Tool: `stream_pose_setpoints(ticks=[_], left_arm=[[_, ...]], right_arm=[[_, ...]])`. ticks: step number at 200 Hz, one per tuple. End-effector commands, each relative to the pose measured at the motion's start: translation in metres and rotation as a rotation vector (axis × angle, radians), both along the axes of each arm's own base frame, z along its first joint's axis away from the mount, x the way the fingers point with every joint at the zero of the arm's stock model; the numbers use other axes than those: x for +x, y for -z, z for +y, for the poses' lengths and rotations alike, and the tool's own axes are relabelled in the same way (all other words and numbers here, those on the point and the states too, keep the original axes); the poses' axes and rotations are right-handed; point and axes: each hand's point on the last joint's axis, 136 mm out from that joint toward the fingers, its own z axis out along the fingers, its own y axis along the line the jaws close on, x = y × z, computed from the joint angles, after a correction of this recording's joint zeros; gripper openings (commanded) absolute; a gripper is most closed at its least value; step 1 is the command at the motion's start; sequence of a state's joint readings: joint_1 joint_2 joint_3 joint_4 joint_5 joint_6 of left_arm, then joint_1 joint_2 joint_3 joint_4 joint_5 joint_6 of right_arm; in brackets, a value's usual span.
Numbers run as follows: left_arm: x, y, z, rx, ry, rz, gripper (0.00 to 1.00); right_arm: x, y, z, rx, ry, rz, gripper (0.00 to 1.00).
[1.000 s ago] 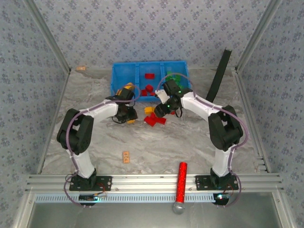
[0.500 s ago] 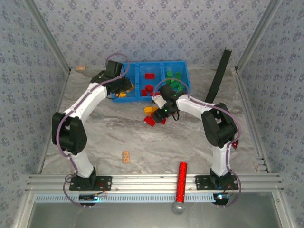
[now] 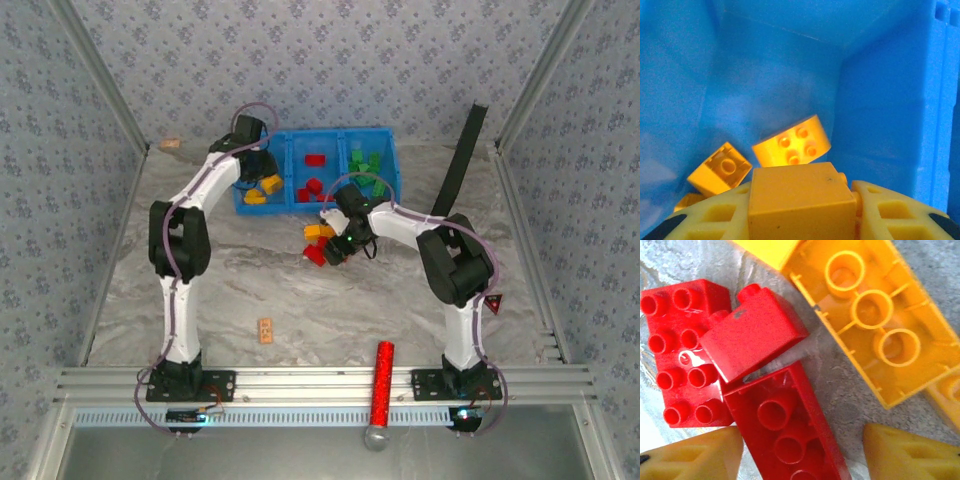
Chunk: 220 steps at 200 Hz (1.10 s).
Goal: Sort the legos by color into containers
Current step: Place the lego in the container, then pick up the lego from the center of the table.
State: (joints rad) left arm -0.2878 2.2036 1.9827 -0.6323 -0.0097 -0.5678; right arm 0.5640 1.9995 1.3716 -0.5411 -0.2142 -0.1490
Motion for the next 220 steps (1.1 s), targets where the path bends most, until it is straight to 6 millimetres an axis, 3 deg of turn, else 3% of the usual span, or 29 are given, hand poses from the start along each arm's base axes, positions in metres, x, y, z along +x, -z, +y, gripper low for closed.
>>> stream_pose_setpoints(ticks=[1, 30, 73, 99, 127, 169, 175, 200, 220], left_arm=[[0.006, -0.009, -0.001, -0.002, 0.023, -0.007, 0.33], [0.008, 0.004, 0.000, -0.005, 0.018, 0.017, 0.36], [0.009, 0.021, -0.001, -0.007, 0.014, 0.047, 0.48], [0.005, 0.022, 0.001, -0.003, 0.014, 0.054, 0.52], [0.000, 0.014, 0.004, 0.007, 0.015, 0.040, 0.58], [-0.005, -0.013, 0.006, -0.004, 0.019, -0.014, 0.62], [-0.011, -0.009, 0.007, -0.002, 0.019, -0.002, 0.61], [-0.025, -0.032, 0.007, -0.013, 0.032, -0.039, 0.62], [-0.043, -0.049, 0.008, 0.001, 0.054, -0.055, 0.63]], right_arm=[[-0.013, 0.013, 0.001, -0.009, -0.021, 0.060, 0.58], [-0.021, 0.019, -0.004, -0.034, -0.016, 0.084, 0.48], [-0.041, 0.019, -0.017, -0.078, 0.016, 0.133, 0.32], [-0.048, -0.003, -0.018, -0.045, 0.027, 0.117, 0.29], [-0.044, -0.046, -0.015, 0.020, 0.035, 0.049, 0.28], [-0.017, -0.111, -0.004, 0.121, 0.038, -0.095, 0.27], [-0.009, -0.119, -0.002, 0.127, 0.043, -0.123, 0.27], [0.028, -0.148, 0.006, 0.138, 0.075, -0.237, 0.27], [0.062, -0.161, 0.014, 0.130, 0.113, -0.319, 0.27]])
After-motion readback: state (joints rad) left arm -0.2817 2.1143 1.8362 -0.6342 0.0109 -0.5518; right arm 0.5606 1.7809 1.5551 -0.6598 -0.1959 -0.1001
